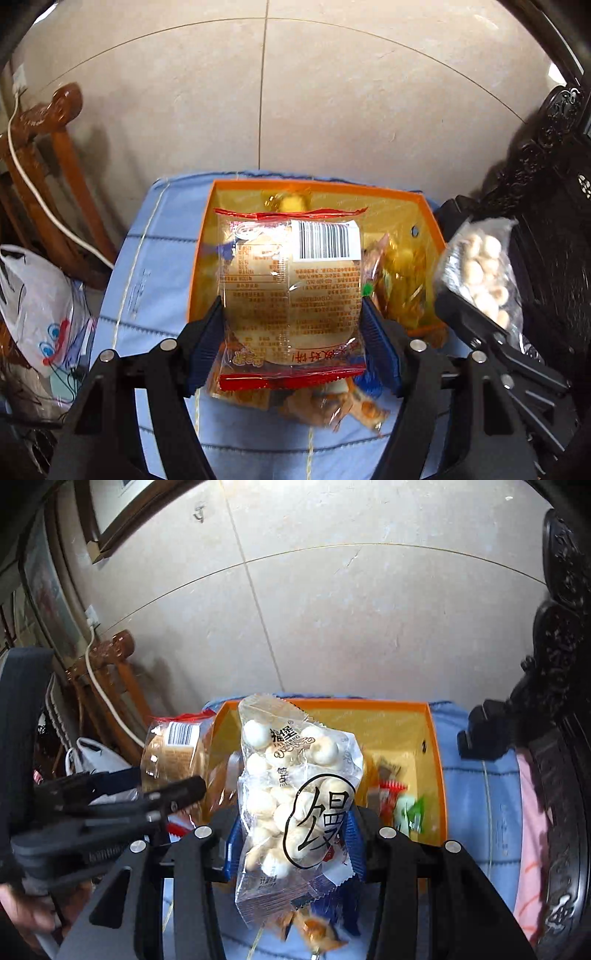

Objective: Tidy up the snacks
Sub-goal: 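Lower both packs into the orange box and open both tools, then move both tools back over the remaining snacks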

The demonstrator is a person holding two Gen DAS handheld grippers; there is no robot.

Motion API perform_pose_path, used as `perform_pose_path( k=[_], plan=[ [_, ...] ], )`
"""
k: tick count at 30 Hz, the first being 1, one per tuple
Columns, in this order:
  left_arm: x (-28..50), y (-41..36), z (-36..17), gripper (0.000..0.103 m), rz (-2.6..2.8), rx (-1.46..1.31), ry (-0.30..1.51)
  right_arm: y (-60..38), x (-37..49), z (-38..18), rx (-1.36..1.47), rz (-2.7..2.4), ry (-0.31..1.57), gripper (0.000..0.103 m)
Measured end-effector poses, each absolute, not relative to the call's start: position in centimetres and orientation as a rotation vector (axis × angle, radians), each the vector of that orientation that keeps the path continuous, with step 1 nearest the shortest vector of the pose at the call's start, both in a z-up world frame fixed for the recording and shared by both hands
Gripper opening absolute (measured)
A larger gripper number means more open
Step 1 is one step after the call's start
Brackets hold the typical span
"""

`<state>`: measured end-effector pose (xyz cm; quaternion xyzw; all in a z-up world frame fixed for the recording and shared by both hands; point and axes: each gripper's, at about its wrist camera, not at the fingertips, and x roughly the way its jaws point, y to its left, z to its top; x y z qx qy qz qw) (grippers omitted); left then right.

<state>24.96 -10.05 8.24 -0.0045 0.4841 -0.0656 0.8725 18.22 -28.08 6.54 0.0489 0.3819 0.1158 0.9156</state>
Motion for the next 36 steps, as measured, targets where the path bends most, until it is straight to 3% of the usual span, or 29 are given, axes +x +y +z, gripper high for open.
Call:
perform_pose_path(
  k=[6, 10, 12, 13, 14, 18, 24, 31, 36],
  plan=[
    [28.7, -10.4, 7.4, 0.069, -0.126, -0.024, 1.007, -28.6, 22.2, 5.7, 0.114, 0.189, 0.781, 0.046],
    [30.8, -10.3, 5.7, 0.073, -0.112, -0.031, 1.041, -28.8, 24.3, 5.1, 0.109, 0.137, 0.788, 0.054],
    [31.4, -10.1, 5.4, 0.098, -0.030, 0.002, 1.038, -29.3, 24.6, 5.2, 0.119, 0.093, 0.774, 0.066],
    [31.3, -9.8, 5.5, 0.099, -0.005, 0.014, 1.024, -29.7, 24.2, 5.4, 0.135, 0.082, 0.753, 0.077],
    [30.9, -9.5, 5.7, 0.099, -0.006, 0.014, 1.001, -30.1, 23.6, 5.6, 0.157, 0.085, 0.725, 0.080],
    [29.7, -9.1, 6.0, 0.099, -0.024, 0.036, 0.998, -30.5, 21.4, 5.7, 0.151, 0.093, 0.713, 0.083],
    [26.4, -9.0, 6.5, 0.099, -0.044, 0.072, 0.983, -31.3, 15.7, 5.2, 0.187, 0.082, 0.723, 0.095],
    [20.2, -8.1, 6.2, 0.099, -0.067, 0.074, 0.986, -32.1, 9.2, 2.2, 0.223, 0.048, 0.800, 0.099],
    [16.0, -6.8, 2.5, 0.099, -0.069, 0.104, 1.053, -32.9, 4.6, -1.3, 0.236, 0.039, 0.883, 0.099]
  ],
)
